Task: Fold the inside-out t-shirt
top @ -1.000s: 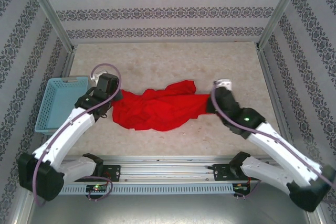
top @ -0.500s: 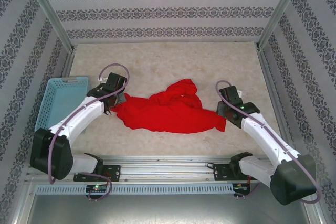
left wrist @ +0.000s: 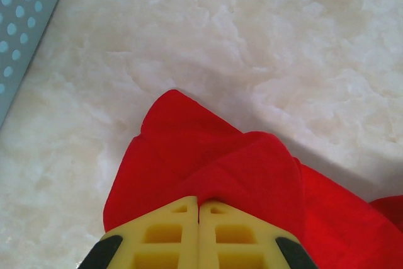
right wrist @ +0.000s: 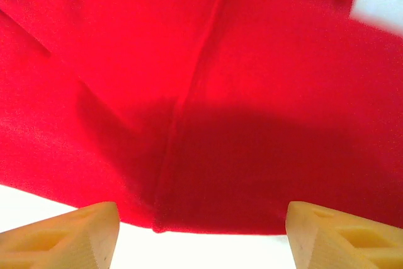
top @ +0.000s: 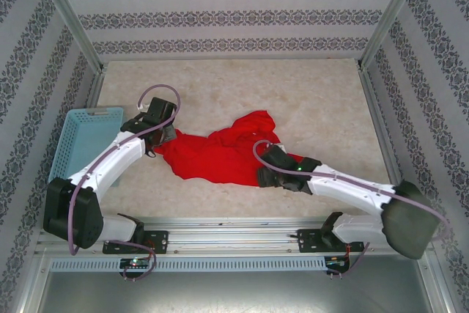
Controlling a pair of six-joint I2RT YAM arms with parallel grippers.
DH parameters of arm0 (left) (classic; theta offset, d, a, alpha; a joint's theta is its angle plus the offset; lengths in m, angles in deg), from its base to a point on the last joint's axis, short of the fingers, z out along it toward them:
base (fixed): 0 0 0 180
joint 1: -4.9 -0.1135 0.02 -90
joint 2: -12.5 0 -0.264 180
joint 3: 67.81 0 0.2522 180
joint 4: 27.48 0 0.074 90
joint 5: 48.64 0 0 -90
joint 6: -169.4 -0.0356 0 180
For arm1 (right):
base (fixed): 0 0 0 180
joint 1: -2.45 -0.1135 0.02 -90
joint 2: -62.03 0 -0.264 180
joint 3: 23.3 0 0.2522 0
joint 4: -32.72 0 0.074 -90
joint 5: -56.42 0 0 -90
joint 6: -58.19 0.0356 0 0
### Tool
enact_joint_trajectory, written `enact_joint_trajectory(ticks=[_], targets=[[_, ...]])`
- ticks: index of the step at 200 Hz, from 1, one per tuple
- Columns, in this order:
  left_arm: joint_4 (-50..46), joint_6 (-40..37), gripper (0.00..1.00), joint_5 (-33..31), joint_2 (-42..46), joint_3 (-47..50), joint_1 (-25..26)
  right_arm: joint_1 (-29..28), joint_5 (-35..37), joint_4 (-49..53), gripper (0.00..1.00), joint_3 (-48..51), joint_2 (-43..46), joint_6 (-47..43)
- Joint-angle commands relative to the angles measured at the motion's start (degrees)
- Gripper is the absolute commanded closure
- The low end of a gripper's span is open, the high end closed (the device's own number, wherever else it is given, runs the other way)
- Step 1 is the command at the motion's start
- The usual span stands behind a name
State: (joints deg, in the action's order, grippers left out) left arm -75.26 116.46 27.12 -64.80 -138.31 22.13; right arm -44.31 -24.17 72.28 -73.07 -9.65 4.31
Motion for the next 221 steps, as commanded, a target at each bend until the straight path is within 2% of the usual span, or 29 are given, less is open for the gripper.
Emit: enact_joint_trajectory(ticks=[1, 22, 41, 66, 81, 124, 151, 174, 186, 207, 221], targets=[[0.5, -1.0, 1.0, 0.2, 0.6, 0.0, -0.7, -0.4, -2.7, -5.4, 0.31, 0.2, -4.6, 4.1], [0.5, -0.8, 1.0, 0.2, 1.4, 0.1, -0.7, -0.4, -0.5, -3.6, 0.41, -2.8, -9.9, 3.6], [0.2, -0.8, 1.0, -0.2, 2.7, 0.3, -0.7, -0.4, 2.1, -1.1, 0.62, -4.7, -11.0, 3.3], [-0.8, -0.9, 1.0, -1.7, 5.4, 0.4, -0.8, -0.4, 10.9, 7.4, 0.88, -7.0, -5.4, 2.7], [-0.7, -1.0, 1.0, -2.5, 8.1, 1.1, -0.7, -0.3, 16.4, 13.6, 1.0, -8.6, 0.4, 2.0], [-0.4, -0.2, 1.0, 0.8, 19.2, 1.1, -0.7, 0.7, 20.3, 25.1, 1.0, -16.3, 20.0, -3.8], [-3.1, 1.6, 1.0, 3.5, 25.8, -1.7, -0.3, 1.2, 19.3, 30.9, 1.0, -25.3, 25.8, -6.8], [-3.6, 2.1, 1.0, 3.9, 26.9, -5.1, -0.2, 3.7, 18.9, 33.8, 1.0, -35.1, 20.6, -10.9], [-2.0, 1.1, 1.0, 3.7, 24.5, -6.4, -0.3, 8.2, 18.3, 33.7, 1.0, -38.7, 16.0, -12.7], [-5.7, 0.2, 1.0, 0.2, 13.0, -11.8, -0.3, 21.7, 4.8, 27.5, 1.0, -39.2, 8.2, -12.6], [-9.6, 0.3, 1.0, -2.5, 3.3, -15.5, -0.6, 26.7, -0.9, 21.3, 1.0, -36.6, 2.4, -11.7]])
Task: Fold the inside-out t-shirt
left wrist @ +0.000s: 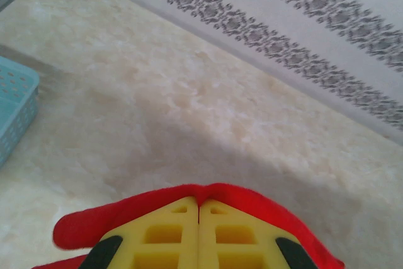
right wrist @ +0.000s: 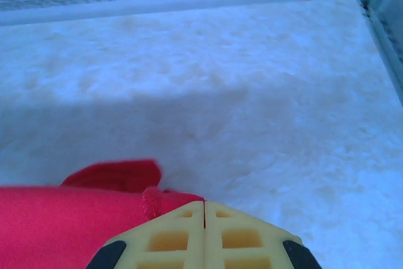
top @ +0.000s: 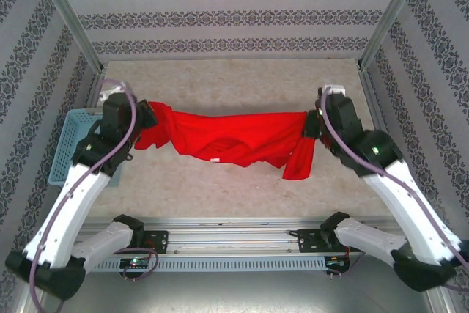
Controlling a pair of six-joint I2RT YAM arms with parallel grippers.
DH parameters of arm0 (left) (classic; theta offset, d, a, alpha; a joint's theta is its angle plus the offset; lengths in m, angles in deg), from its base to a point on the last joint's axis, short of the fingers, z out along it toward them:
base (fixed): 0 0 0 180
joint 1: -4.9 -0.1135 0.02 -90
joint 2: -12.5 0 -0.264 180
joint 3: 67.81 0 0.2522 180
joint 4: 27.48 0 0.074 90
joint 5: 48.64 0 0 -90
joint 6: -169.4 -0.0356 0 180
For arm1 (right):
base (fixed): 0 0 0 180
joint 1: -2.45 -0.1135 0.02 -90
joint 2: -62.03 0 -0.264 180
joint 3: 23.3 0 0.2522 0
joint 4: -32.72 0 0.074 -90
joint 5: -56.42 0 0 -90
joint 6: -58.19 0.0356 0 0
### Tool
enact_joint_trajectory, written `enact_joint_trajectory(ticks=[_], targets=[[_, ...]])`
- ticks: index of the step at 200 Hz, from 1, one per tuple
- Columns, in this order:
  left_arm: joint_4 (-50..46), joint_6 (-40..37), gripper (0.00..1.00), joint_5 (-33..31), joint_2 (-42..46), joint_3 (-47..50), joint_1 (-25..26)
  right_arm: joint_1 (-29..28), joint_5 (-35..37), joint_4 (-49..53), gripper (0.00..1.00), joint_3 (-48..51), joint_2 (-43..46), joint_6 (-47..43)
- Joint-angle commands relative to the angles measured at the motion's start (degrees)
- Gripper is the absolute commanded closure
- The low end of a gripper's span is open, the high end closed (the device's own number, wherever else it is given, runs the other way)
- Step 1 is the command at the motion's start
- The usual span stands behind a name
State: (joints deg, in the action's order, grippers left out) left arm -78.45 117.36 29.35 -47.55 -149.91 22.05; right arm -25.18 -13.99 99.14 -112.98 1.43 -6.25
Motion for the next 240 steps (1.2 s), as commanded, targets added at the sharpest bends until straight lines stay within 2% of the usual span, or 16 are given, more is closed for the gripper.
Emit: enact_joint_trajectory(ticks=[1, 27, 33, 41, 53, 62, 76, 103, 132, 201, 226, 240], targets=[[-6.6, -0.6, 1.0, -4.9, -14.6, -4.1, -0.5, 7.8, -11.3, -5.9, 1.0, 3.4, -9.2, -1.1], [-10.4, -2.2, 1.0, -5.6, -30.4, -9.5, -0.9, 11.0, -11.3, -10.7, 0.98, 4.2, -22.9, -0.4], [-10.6, -2.3, 1.0, -5.2, -32.7, -10.2, -1.1, 11.3, -11.4, -11.9, 0.92, 4.2, -25.6, -0.4], [-9.6, -2.3, 1.0, -4.0, -34.6, -10.2, -1.1, 11.7, -11.5, -12.8, 0.77, 4.1, -28.8, -0.5], [-7.3, -2.7, 1.0, -1.7, -35.6, -9.0, -1.0, 12.2, -11.3, -13.5, 0.63, 4.1, -31.6, -0.8], [-6.2, -2.7, 1.0, -0.9, -35.9, -8.4, -1.1, 12.1, -10.9, -14.2, 0.52, 4.7, -31.6, -1.4], [-5.3, -3.0, 1.0, -0.3, -35.7, -7.7, -1.1, 11.4, -11.8, -16.4, 0.41, 7.6, -28.9, -3.1], [-4.0, -3.7, 1.0, -0.7, -34.6, -5.8, -1.1, 7.5, -16.5, -21.8, 0.29, 15.8, -22.3, -5.6], [-1.8, -3.9, 1.0, 0.4, -33.2, -3.8, -1.1, 6.2, -20.7, -26.3, 0.28, 19.2, -22.5, -4.7], [-0.9, -4.5, 1.0, 2.0, -32.5, -2.4, -1.1, 9.1, -21.7, -28.2, 0.28, 11.0, -36.0, -4.6], [-0.1, -4.5, 1.0, 3.0, -32.3, -1.7, -1.1, 8.8, -24.2, -28.4, 0.36, 8.7, -40.9, -4.7], [0.1, -4.7, 1.0, 3.2, -31.9, -1.5, -1.0, 8.5, -23.6, -27.9, 0.49, 7.8, -42.0, -4.9]])
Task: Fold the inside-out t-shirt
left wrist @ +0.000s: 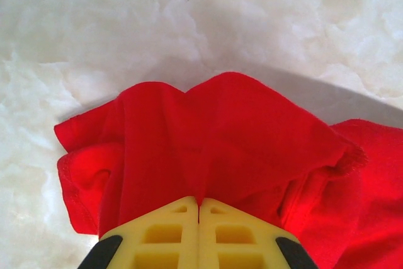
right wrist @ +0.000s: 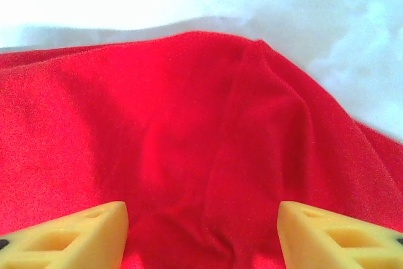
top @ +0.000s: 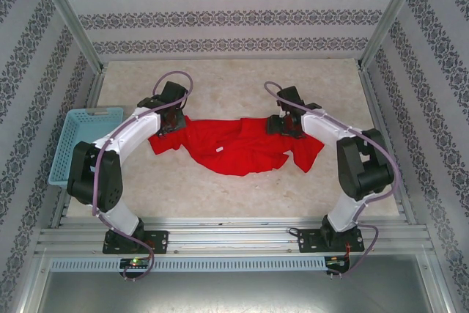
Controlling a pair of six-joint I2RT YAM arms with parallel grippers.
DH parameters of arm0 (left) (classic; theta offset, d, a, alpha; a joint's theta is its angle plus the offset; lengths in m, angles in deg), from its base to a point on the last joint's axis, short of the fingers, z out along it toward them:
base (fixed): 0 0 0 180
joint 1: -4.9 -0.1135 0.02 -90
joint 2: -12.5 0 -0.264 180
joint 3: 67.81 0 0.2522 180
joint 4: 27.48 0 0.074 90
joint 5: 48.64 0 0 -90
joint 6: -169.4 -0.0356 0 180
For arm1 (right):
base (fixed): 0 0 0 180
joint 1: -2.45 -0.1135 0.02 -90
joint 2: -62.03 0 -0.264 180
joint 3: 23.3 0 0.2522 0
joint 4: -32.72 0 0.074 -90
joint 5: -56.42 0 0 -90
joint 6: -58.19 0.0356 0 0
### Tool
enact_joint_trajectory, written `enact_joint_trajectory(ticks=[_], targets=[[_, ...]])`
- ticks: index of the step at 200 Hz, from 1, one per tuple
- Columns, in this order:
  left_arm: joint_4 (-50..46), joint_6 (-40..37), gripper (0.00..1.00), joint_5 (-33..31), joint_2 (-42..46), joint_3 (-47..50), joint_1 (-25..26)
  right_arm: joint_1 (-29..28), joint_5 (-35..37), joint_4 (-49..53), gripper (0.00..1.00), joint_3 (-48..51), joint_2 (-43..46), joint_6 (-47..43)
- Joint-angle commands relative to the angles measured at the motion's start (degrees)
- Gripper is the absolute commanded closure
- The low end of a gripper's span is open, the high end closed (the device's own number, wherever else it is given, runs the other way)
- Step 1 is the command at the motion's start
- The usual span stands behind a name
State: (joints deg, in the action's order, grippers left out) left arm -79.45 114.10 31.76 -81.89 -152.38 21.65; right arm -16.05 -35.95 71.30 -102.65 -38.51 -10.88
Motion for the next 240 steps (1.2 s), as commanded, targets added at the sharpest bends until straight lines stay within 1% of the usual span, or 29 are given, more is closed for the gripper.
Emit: enact_joint_trajectory(ticks=[1, 9, 25, 41, 61, 100, 114, 122, 125, 131, 132, 135, 139, 152, 162, 181, 199, 214, 227, 240], targets=[[1.1, -1.4, 1.0, 0.8, 2.5, 1.0, -0.6, -0.6, -1.7, -0.1, 0.5, -2.6, -2.1, -0.2], [1.3, -1.4, 1.0, 0.8, 3.1, 1.1, -0.7, -0.5, -1.6, -0.2, 0.59, -2.6, -1.8, -0.3], [1.8, -1.3, 1.0, 0.6, 5.1, 1.7, -0.6, -0.1, -2.7, -0.9, 0.7, -2.2, -0.2, 0.2], [2.7, -1.2, 1.0, 0.4, 7.6, 2.3, -0.6, 0.1, -2.9, -0.1, 0.87, -2.1, 1.5, 0.7], [3.2, -0.5, 1.0, -0.5, 10.8, 3.2, -0.6, 0.0, -1.3, 0.4, 1.0, -0.6, 5.3, 1.4], [4.7, -0.5, 1.0, -0.8, 16.4, 4.5, -0.7, 0.7, 3.7, 0.1, 1.0, 3.8, 17.2, 2.9], [4.6, -0.6, 1.0, -0.9, 17.3, 4.6, -0.6, 1.2, 3.2, -0.4, 1.0, 5.2, 19.6, 3.7], [4.7, -0.6, 1.0, -0.7, 17.5, 4.7, -0.7, 1.3, 1.2, -1.2, 1.0, 5.9, 19.6, 4.0], [4.6, -0.7, 1.0, -0.6, 17.5, 4.7, -0.6, 1.4, 0.3, -1.4, 0.98, 6.0, 19.4, 4.0], [4.5, -0.6, 1.0, -0.5, 17.3, 4.8, -0.6, 1.4, -1.5, -1.4, 0.87, 5.8, 18.1, 3.9], [4.5, -0.6, 1.0, -0.4, 17.2, 4.8, -0.6, 1.4, -1.5, -1.4, 0.87, 5.8, 18.1, 3.9], [4.5, -0.6, 1.0, -0.3, 17.2, 4.9, -0.7, 1.3, -2.0, -1.1, 0.82, 5.6, 17.5, 3.8], [4.6, -0.5, 1.0, -0.2, 17.1, 5.1, -0.7, 1.1, -2.1, -0.9, 0.76, 5.2, 16.5, 3.9], [4.9, -0.3, 1.0, 0.5, 16.6, 5.7, -0.7, 0.5, -1.5, -0.4, 0.59, 4.1, 13.2, 4.3], [5.1, 0.0, 1.0, 1.0, 16.3, 6.0, -0.7, 0.4, -1.2, -0.8, 0.53, 3.1, 10.6, 4.8], [5.4, 0.1, 1.0, 2.1, 15.7, 6.4, -0.7, 0.5, -0.5, -0.3, 0.45, 0.0, 4.6, 5.2], [5.6, 0.0, 1.0, 2.6, 15.3, 6.7, -0.6, 0.5, -0.1, -0.2, 0.41, -2.3, 0.1, 5.2], [5.7, -0.1, 1.0, 2.7, 15.2, 6.8, -0.6, 0.5, -0.7, 0.3, 0.41, -4.4, -3.3, 5.4], [5.9, -0.1, 1.0, 2.7, 15.0, 7.1, -0.6, 0.4, -1.5, 0.5, 0.44, -6.0, -5.9, 5.7], [6.1, -0.1, 1.0, 2.8, 14.8, 7.3, -0.6, 0.2, -2.5, 0.3, 0.52, -7.0, -7.7, 5.7]])
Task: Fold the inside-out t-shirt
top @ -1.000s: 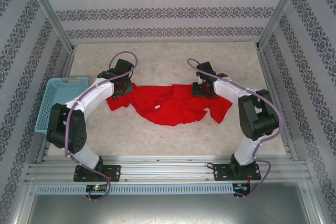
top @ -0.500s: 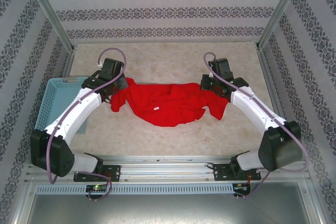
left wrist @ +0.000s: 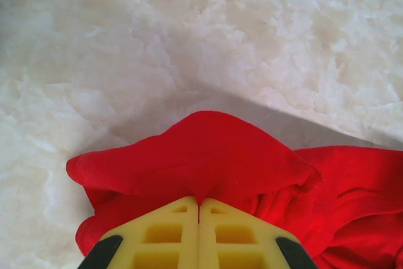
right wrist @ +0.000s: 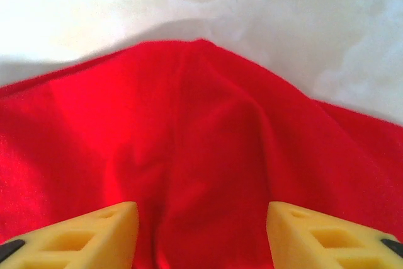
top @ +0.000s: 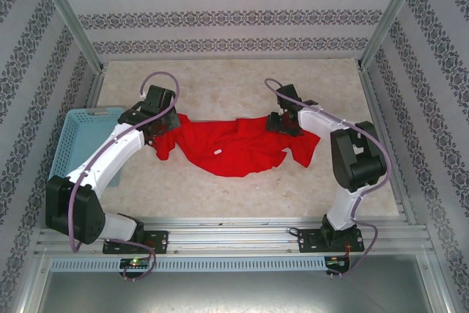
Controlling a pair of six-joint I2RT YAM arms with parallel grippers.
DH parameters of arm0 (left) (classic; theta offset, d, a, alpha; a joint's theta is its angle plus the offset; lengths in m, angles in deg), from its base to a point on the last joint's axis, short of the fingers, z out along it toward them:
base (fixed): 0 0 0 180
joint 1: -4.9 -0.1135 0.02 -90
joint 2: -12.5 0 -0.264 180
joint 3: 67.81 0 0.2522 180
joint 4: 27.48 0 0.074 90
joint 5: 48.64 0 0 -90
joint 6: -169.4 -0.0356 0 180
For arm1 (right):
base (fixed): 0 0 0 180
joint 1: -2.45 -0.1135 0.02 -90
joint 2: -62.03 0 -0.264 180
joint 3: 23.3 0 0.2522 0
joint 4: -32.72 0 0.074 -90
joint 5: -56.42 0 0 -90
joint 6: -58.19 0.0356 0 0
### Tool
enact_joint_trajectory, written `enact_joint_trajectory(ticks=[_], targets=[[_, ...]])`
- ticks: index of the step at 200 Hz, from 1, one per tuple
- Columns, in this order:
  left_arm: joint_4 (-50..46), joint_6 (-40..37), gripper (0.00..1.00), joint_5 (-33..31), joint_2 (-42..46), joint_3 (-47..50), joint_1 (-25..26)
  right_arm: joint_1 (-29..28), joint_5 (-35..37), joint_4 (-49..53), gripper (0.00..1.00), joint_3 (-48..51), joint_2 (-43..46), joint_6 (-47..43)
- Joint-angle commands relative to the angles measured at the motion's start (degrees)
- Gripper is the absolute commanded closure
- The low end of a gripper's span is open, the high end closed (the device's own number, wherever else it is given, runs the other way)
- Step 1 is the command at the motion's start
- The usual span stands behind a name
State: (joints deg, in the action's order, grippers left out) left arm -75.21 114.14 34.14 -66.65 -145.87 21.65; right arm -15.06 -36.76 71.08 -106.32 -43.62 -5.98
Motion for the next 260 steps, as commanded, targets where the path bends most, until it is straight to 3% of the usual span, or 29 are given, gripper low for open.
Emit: enact_joint_trajectory(ticks=[1, 47, 76, 130, 181, 205, 227, 260], targets=[[1.9, -0.1, 1.0, 0.5, -0.5, 0.8, -0.6, -0.8, -1.8, 0.4, 0.53, -3.4, -2.7, 0.8], [1.5, -0.2, 1.0, -0.3, 0.0, 1.0, -0.6, -0.7, 0.5, 2.6, 1.0, -6.1, -3.2, -0.4], [0.5, -0.5, 1.0, -1.8, 1.9, 0.5, -0.7, 0.0, 3.2, 2.5, 1.0, -3.5, 5.4, -1.3], [-0.3, -0.2, 1.0, -3.8, 11.6, -1.6, -1.3, 1.5, 7.0, 3.7, 1.0, 0.7, 29.3, -2.2], [-1.4, -1.0, 1.0, -1.2, 22.9, -13.7, -1.5, 3.8, 5.2, 8.5, 1.0, -8.6, 49.1, -2.9], [-0.8, -1.0, 1.0, 2.9, 27.0, -19.6, -1.5, 3.8, 3.2, 10.2, 1.0, -15.1, 54.9, -3.3], [1.7, -0.5, 1.0, 5.0, 28.7, -19.7, -1.5, 3.8, 3.1, 9.1, 1.0, -14.8, 57.9, -2.4], [-8.8, -2.1, 1.0, 2.3, 18.5, -24.8, -1.5, 3.9, 5.2, 12.7, 1.0, -14.0, 53.1, -1.7]])
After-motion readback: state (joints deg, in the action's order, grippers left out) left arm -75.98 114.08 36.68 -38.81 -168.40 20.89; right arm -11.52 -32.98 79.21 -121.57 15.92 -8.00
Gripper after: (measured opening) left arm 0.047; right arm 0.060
